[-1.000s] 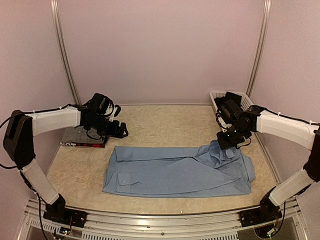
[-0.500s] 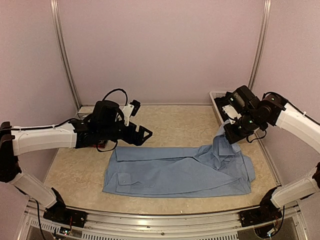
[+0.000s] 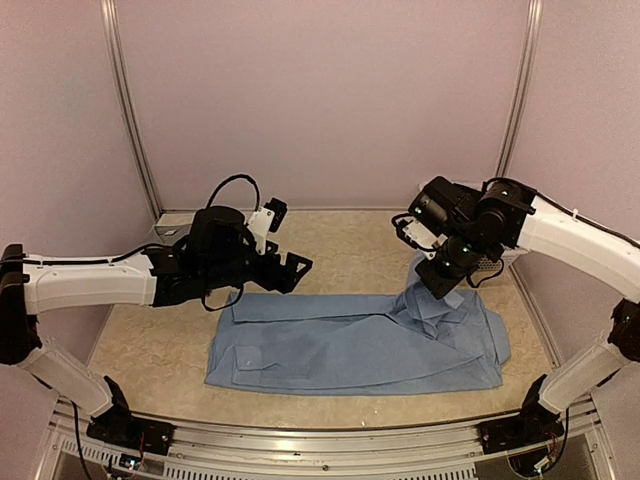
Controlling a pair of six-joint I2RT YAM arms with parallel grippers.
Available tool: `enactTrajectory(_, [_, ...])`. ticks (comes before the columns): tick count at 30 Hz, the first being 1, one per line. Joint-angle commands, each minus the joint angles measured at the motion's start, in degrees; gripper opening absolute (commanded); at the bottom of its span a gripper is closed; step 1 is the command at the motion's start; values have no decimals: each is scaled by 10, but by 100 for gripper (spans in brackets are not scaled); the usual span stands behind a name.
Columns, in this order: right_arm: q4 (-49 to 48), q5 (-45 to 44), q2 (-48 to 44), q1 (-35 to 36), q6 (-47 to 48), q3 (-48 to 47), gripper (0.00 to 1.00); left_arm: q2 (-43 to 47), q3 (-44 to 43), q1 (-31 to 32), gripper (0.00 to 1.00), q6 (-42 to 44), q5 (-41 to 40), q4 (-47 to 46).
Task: Fold and stack the long sleeve shirts
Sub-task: Place the sleeve of the rectangle-folded shirt.
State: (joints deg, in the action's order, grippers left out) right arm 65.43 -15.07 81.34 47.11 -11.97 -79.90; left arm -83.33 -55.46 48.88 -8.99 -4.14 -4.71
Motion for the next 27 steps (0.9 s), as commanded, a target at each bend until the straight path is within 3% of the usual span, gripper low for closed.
enactTrajectory(1, [57, -89, 21, 22, -25, -56, 0, 36, 31, 2, 95, 6, -35, -15])
enactTrajectory(8, [134, -139, -15, 22, -109, -150, 0, 34, 34, 2, 95, 33, -32, 15])
enactTrajectory(15, [135, -23, -88, 22, -177, -125, 0, 29, 6, 1, 97, 62, -52, 45])
enactTrajectory(24, [134, 41, -180, 23, -205, -49, 0, 17, 0, 25, 96, 103, 126, -4])
enactTrajectory(27, [133, 42, -187, 24, -200, -61, 0, -6, -17, 71, 97, 159, 127, -14])
